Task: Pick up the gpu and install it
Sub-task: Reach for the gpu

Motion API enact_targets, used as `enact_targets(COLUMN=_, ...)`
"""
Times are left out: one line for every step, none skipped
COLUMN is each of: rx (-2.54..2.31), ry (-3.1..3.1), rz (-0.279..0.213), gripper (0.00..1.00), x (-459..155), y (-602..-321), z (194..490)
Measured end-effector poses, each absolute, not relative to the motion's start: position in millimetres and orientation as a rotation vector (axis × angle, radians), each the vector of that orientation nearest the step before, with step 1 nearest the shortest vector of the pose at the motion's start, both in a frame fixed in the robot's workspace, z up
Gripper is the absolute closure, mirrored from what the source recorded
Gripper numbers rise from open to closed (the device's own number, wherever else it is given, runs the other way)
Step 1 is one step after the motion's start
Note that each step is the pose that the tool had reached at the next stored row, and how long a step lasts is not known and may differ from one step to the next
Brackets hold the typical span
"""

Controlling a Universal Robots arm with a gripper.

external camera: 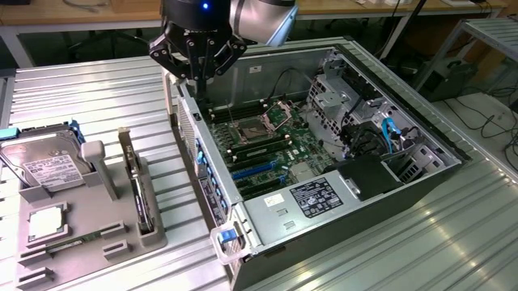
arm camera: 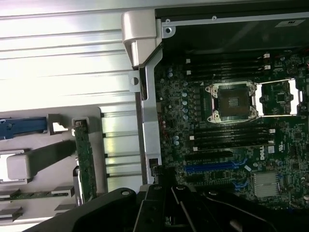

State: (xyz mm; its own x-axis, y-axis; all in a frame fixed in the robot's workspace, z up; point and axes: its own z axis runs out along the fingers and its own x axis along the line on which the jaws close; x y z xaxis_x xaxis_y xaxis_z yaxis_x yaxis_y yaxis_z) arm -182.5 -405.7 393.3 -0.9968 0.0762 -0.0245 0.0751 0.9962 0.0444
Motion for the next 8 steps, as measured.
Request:
enact_targets(rx=0.118, ry=3.112, rz=0.068, gripper=0.89, x=-183.1, y=-405.8, z=393.3)
enact_targets(rx=0.118, ry=3.113, rz=0.068, gripper=0.89, x=-183.8, y=-406.0, z=393.3)
enact_targets(rx=0.118, ry=3.112, rz=0.068, gripper=0.89, x=-184.5, y=-406.1, z=393.3)
enact_targets(rx=0.118, ry=3.112, rz=0.068, gripper=0.89, x=-185.3, y=-406.3, z=393.3)
enact_targets(rx=0.118, ry=3.112, rz=0.068, gripper=0.89, x=-186.0, y=-406.4, z=393.3)
enact_targets(rx=0.118, ry=3.113, rz=0.068, gripper=0.89, x=-186.6, y=-406.6, z=393.3)
enact_targets(rx=0.118, ry=3.112, rz=0.068, gripper=0.89, x=-187.3, y=-406.7, z=393.3)
enact_targets(rx=0.118, ry=3.113, rz=0.068, gripper=0.89, x=-187.9, y=-406.8, z=393.3)
